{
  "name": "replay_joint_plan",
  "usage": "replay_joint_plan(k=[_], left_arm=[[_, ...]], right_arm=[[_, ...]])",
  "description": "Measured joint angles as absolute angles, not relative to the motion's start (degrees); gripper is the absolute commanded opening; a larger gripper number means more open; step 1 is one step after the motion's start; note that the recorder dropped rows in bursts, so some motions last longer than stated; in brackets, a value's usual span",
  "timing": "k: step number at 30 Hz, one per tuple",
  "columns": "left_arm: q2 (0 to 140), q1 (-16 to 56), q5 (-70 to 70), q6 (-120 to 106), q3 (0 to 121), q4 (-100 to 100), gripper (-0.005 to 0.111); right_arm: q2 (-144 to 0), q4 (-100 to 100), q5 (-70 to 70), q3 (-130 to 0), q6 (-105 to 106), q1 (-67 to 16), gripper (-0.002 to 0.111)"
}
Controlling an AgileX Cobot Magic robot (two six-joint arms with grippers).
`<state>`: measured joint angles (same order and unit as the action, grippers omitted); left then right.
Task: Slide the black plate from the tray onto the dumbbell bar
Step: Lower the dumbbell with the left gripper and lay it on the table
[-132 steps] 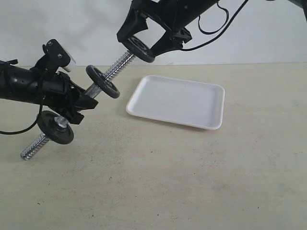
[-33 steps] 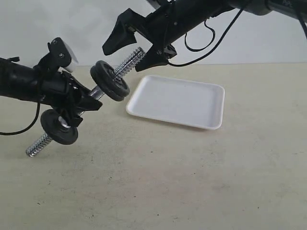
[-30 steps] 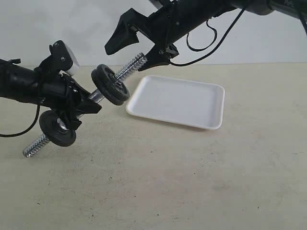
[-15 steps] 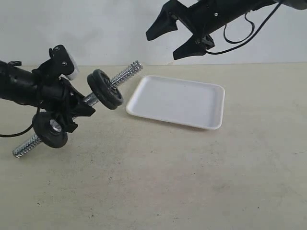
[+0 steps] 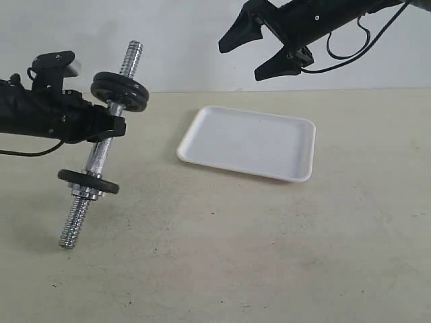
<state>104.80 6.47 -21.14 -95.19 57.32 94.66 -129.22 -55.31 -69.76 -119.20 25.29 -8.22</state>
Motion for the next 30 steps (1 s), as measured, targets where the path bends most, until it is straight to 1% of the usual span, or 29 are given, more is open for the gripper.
replay_joint_plan(k=[4, 16, 30], left_arm=[[109.01, 6.37, -20.61, -92.49, 57.32, 95.21, 0.004], [116.76, 6.48, -28.35, -89.36, 62.14, 94.98, 0.004], [118.88, 6.48, -28.33, -89.12, 64.18, 94.56, 0.004]], right_arm=[[-129.22, -55.31, -69.76, -119.2, 25.29, -8.22, 0.092], [-129.22, -55.31, -69.76, -119.2, 25.4, -8.22, 0.092], [-129.22, -55.31, -69.76, -119.2, 25.4, -8.22, 0.092]])
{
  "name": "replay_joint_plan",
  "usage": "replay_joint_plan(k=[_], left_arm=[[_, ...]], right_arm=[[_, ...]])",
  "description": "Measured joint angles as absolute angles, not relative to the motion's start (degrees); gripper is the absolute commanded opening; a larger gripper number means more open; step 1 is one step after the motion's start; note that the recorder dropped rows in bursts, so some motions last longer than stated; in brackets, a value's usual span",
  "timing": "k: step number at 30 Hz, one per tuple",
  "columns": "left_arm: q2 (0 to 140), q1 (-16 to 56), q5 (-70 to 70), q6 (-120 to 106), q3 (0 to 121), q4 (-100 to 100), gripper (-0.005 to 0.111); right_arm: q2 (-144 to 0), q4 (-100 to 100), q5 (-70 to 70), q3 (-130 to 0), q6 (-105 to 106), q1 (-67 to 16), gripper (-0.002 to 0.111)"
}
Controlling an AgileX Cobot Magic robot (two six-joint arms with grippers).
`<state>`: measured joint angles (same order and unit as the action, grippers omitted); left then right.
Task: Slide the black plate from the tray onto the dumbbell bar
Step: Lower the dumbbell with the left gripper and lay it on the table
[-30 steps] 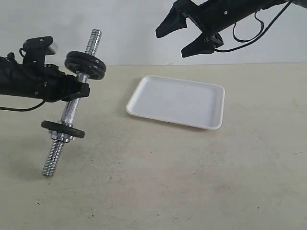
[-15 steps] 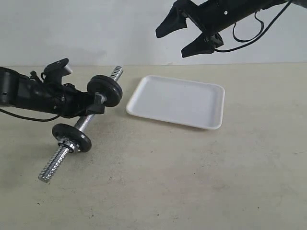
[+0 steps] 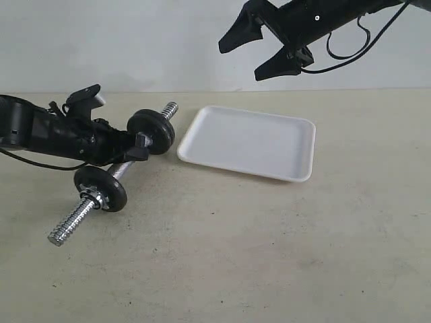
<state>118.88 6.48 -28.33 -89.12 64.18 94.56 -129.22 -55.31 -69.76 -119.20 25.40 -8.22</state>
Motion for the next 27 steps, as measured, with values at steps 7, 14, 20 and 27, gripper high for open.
replay_joint_plan(k=[7, 14, 20, 27], left_arm=[[120.02, 6.48, -29.06, -89.12, 64.83, 95.02, 0.004], [120.58, 6.48, -30.2, -89.12, 64.95, 95.29, 0.004], [120.58, 6.48, -30.29, -89.12, 64.95, 95.29, 0.004], [120.58, 6.48, -30.29, -89.12, 64.95, 95.39, 0.021]], right_arm=[[-129.22, -55.31, -69.76, -119.2, 25.4, -8.22, 0.092], [-129.22, -55.31, -69.76, -119.2, 25.49, -8.22, 0.092], [-129.22, -55.31, -69.76, -119.2, 25.49, -8.22, 0.092], [-129.22, -55.31, -69.76, -119.2, 25.49, -8.22, 0.092]])
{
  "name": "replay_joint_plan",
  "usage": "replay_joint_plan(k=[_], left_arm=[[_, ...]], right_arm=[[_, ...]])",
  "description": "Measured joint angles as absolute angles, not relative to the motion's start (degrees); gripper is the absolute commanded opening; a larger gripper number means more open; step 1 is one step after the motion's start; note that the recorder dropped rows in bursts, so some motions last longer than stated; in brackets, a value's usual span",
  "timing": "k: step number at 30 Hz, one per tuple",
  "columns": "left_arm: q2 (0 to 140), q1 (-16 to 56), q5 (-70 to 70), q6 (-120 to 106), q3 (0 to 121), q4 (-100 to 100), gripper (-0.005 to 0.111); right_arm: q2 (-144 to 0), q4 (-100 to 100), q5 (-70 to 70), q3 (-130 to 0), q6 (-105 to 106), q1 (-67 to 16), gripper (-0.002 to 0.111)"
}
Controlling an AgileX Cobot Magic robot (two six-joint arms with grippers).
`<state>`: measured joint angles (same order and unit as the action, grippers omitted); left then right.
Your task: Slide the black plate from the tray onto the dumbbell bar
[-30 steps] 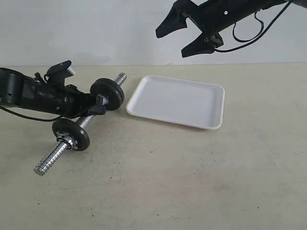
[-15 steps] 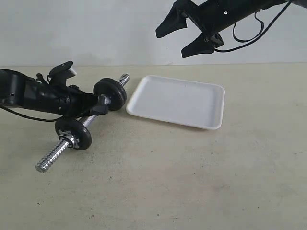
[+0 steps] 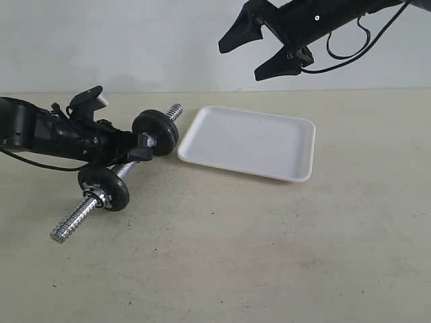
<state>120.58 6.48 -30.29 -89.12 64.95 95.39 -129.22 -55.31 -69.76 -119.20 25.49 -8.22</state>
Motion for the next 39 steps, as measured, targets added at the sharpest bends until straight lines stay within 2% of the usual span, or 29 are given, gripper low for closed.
replay_joint_plan(k=[2, 5, 12, 35, 37, 39], left_arm=[[120.58, 6.48, -30.29, -89.12, 64.95, 95.39, 0.03], [120.45, 6.37, -30.77, -89.12, 65.18, 96.21, 0.036], [118.3, 6.39, -35.56, -89.02, 66.9, 99.48, 0.036], [118.06, 6.39, -35.69, -89.02, 66.9, 99.48, 0.036], [117.3, 6.39, -36.23, -89.02, 66.9, 99.48, 0.034], [116.31, 6.39, -36.63, -89.02, 66.9, 99.48, 0.028]], right_arm=[[-129.22, -55.31, -69.76, -119.2, 25.49, -8.22, 0.092], [-129.22, -55.31, -69.76, -119.2, 25.49, -8.22, 0.092], [-129.22, -55.31, -69.76, -119.2, 25.49, -8.22, 0.092], [-129.22, -55.21, -69.76, -119.2, 25.71, -8.22, 0.092], [-129.22, -55.21, -69.76, -119.2, 25.71, -8.22, 0.092], [-129.22, -55.21, -69.76, -119.2, 25.71, -8.22, 0.092]])
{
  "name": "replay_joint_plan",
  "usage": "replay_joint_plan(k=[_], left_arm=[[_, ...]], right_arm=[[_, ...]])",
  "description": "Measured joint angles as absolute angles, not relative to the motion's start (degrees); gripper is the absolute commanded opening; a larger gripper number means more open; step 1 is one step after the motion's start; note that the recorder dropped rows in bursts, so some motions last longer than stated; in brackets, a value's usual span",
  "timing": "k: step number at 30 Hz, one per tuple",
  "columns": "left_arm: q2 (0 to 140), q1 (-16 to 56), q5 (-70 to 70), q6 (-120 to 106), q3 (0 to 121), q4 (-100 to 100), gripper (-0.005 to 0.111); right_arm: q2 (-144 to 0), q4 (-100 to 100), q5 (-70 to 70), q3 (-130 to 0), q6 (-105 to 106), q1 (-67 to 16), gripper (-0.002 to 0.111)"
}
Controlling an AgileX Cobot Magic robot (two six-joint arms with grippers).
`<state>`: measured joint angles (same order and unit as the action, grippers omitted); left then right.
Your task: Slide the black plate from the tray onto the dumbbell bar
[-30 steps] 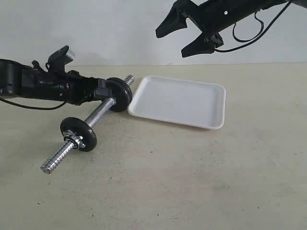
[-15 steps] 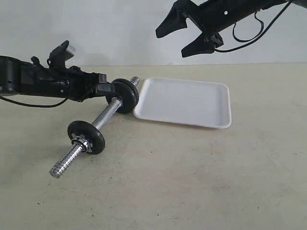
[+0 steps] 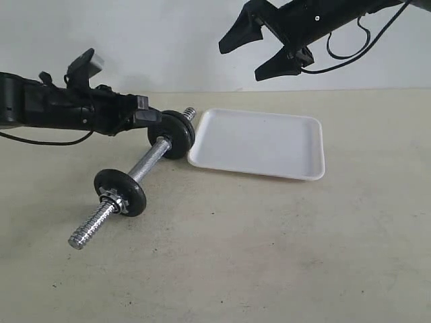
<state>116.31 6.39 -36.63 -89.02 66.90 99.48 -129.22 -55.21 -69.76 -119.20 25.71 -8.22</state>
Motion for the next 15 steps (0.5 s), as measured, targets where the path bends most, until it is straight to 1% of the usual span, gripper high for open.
replay_joint_plan(k=[2, 4, 5, 10, 15], left_arm=[[114.98, 6.39, -36.63, -89.02, 66.9, 99.48, 0.019], [113.7, 6.39, -36.63, -89.02, 66.9, 99.57, 0.007], [113.0, 6.39, -36.63, -89.24, 66.9, 99.57, 0.005], [109.78, 6.39, -36.73, -90.22, 66.9, 99.09, 0.004], [107.19, 6.39, -36.85, -90.53, 66.9, 98.28, 0.004]], right_arm=[[-129.22, -55.21, -69.76, -119.2, 25.33, -8.22, 0.092], [-129.22, -55.21, -69.76, -119.2, 24.41, -8.22, 0.092], [-129.22, -55.21, -69.76, -119.2, 23.87, -8.22, 0.092], [-128.73, -54.96, -69.76, -119.2, 22.83, -8.22, 0.092], [-125.15, -54.44, -69.76, -119.2, 22.31, -8.22, 0.092]])
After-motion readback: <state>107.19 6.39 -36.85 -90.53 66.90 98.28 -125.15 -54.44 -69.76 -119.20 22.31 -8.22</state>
